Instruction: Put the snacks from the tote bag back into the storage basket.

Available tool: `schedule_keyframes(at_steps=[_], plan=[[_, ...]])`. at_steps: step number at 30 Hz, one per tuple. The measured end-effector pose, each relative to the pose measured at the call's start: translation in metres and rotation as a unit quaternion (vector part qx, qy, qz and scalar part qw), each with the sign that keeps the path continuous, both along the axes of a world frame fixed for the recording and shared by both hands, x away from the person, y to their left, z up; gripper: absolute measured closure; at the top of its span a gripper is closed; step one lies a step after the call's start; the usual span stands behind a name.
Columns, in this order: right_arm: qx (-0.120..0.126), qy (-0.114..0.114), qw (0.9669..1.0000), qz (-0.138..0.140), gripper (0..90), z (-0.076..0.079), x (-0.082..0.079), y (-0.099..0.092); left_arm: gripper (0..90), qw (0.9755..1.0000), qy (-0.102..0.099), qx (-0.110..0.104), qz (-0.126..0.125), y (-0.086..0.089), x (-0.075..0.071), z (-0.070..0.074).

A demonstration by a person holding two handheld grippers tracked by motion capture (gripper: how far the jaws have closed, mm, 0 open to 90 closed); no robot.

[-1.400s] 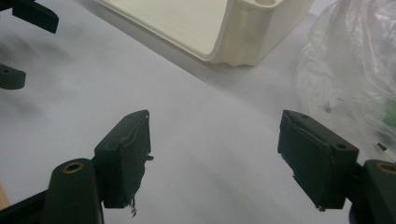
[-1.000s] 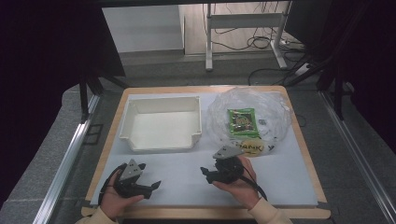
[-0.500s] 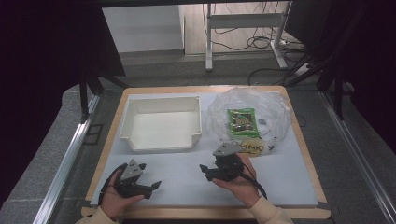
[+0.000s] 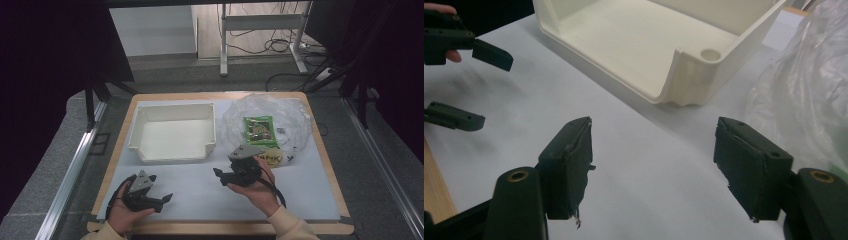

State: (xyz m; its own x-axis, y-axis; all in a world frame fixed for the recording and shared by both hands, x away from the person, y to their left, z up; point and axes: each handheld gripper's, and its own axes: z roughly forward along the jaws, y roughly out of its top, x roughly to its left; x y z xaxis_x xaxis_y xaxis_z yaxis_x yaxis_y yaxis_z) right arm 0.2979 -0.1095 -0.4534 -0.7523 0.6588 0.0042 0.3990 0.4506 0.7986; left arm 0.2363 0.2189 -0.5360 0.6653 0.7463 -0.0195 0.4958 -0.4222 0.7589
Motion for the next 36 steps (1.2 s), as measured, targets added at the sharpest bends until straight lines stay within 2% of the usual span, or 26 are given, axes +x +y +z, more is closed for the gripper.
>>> schedule_keyframes(at_steps=[17,36], plan=[[0.01,-0.006,0.9999,-0.008,33.2,0.016,0.007,-0.003,12.3,1.0,0.0,0.002,0.0,-0.001,0.0,0.0],[0.026,-0.02,0.9992,-0.02,33.6,0.043,0.023,-0.01,12.2,1.0,0.001,0.001,-0.001,-0.001,0.0,0.0]])
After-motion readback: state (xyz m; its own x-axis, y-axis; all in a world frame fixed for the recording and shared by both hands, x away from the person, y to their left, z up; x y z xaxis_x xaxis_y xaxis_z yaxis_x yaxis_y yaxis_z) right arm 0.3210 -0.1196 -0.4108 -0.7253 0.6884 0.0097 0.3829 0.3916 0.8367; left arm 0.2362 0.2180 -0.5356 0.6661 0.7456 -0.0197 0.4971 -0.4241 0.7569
